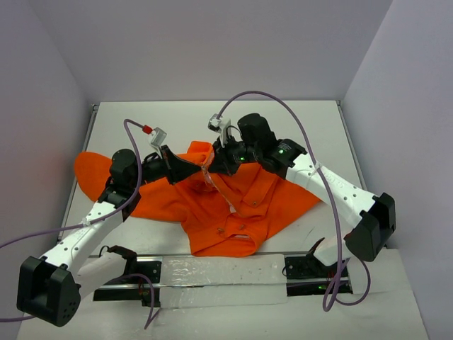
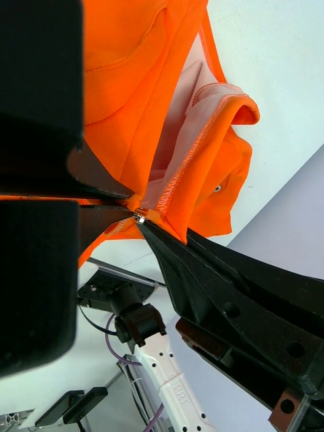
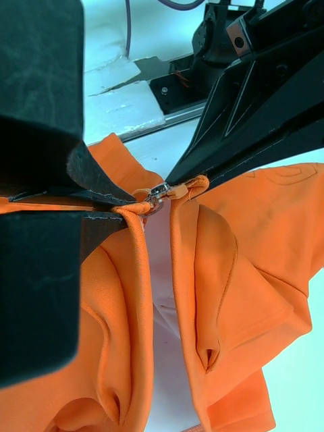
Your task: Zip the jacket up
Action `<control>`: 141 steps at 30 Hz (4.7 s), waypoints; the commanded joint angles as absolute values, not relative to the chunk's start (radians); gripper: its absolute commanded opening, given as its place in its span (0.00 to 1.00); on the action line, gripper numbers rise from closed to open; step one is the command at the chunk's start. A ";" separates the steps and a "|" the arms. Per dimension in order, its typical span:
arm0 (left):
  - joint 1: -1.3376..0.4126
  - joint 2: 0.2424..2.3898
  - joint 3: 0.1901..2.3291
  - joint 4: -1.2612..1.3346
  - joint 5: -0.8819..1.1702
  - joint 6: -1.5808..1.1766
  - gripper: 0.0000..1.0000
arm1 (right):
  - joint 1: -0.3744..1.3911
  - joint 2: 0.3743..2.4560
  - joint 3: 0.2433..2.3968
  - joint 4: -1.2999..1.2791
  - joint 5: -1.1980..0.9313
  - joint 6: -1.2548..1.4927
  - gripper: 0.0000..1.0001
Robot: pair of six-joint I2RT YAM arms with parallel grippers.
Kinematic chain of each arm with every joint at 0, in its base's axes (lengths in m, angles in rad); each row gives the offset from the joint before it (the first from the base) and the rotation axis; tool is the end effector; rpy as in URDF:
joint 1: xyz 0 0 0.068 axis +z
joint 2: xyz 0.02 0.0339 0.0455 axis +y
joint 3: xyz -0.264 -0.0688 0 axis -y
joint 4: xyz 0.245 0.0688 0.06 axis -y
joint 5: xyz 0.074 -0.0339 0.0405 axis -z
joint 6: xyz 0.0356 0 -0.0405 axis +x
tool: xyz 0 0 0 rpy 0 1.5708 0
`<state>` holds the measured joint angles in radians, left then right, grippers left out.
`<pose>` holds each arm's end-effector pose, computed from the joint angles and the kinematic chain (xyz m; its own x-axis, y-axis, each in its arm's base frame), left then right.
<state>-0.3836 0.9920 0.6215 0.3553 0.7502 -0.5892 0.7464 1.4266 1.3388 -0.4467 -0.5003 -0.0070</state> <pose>0.2002 -0.1070 0.3002 -0.5152 -0.2305 -0.8255 0.7454 0.3550 -0.5642 0.2248 0.2311 0.3594 -0.3677 -0.3484 -0.8622 -0.9014 0.3615 0.2383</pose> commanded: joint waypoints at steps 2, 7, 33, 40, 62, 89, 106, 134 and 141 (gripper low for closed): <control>-0.390 0.979 0.672 0.386 0.781 -0.571 0.00 | 0.765 1.434 1.403 -0.432 -0.526 -0.027 0.00; -0.390 0.978 0.670 0.378 0.780 -0.566 0.00 | 0.765 1.425 1.401 -0.429 -0.524 -0.025 0.00; -0.391 0.964 0.675 0.351 0.776 -0.551 0.00 | 0.765 1.391 1.391 -0.435 -0.522 -0.029 0.00; -0.391 0.962 0.676 0.349 0.776 -0.552 0.00 | 0.773 1.398 1.396 -0.443 -0.531 -0.037 0.00; -0.399 0.965 0.678 0.347 0.798 -0.548 0.00 | 0.778 1.402 1.417 -0.431 -0.532 -0.032 0.00; -0.414 0.980 0.701 0.305 0.815 -0.525 0.00 | 0.781 1.373 1.417 -0.457 -0.534 -0.067 0.00; -0.416 0.989 0.710 0.284 0.825 -0.520 0.00 | 0.783 1.355 1.426 -0.462 -0.532 -0.076 0.00; -0.419 1.044 0.804 0.139 0.920 -0.478 0.00 | 0.788 1.325 1.352 -0.526 -0.470 -0.147 0.00; -0.417 1.044 0.802 0.149 0.901 -0.475 0.00 | 0.789 1.295 1.330 -0.524 -0.467 -0.147 0.00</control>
<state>-0.4118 1.0489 0.7540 0.1336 0.8761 -0.4921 0.7769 1.3526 1.3381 -0.5469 -0.4480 -0.1315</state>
